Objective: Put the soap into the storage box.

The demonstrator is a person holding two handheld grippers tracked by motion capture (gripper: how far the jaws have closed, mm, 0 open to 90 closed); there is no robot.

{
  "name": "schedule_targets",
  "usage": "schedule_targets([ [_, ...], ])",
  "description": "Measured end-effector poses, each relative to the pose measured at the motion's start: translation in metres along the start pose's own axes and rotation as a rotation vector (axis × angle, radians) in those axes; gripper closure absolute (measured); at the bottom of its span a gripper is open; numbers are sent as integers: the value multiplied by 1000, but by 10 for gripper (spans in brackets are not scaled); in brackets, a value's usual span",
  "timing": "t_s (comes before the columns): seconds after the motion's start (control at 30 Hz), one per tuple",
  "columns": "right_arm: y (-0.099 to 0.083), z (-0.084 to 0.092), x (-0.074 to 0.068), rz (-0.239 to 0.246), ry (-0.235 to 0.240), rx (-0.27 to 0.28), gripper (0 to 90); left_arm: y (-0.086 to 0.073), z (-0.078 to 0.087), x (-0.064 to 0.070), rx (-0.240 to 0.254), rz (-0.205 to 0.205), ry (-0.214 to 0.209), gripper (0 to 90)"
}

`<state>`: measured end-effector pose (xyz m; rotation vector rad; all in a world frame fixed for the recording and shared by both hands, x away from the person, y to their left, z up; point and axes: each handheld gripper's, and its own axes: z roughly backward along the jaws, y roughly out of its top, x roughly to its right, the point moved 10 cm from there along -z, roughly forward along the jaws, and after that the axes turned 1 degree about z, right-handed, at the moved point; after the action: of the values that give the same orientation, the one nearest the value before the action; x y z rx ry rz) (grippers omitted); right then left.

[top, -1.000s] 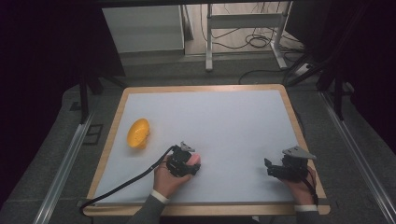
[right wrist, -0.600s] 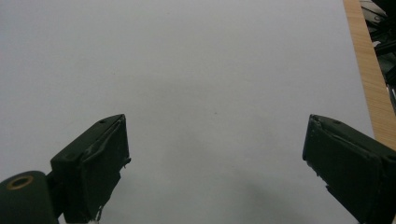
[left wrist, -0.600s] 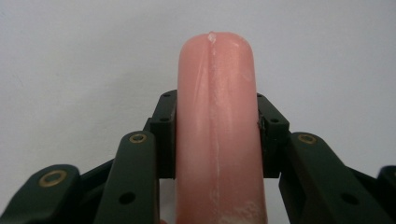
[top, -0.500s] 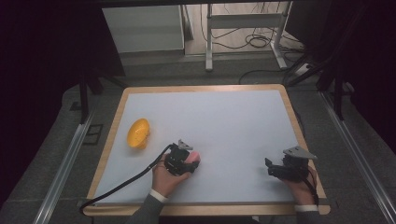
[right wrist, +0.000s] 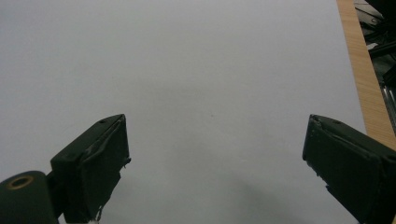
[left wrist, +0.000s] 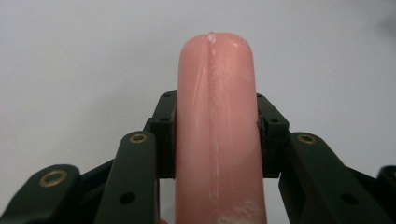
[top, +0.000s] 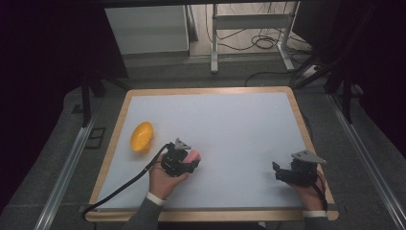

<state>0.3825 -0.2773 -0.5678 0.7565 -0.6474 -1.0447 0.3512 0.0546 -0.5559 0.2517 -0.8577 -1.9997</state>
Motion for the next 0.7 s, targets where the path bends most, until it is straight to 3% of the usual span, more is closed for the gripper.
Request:
schedule_targets([
  [0.27, 0, 0, 0, 0, -1, -2, 68, 1, 9, -16, 20, 26, 17, 598],
  [0.7, 0, 1, 3, -7, -6, 1, 68, 7, 20, -27, 47, 48, 39, 598],
])
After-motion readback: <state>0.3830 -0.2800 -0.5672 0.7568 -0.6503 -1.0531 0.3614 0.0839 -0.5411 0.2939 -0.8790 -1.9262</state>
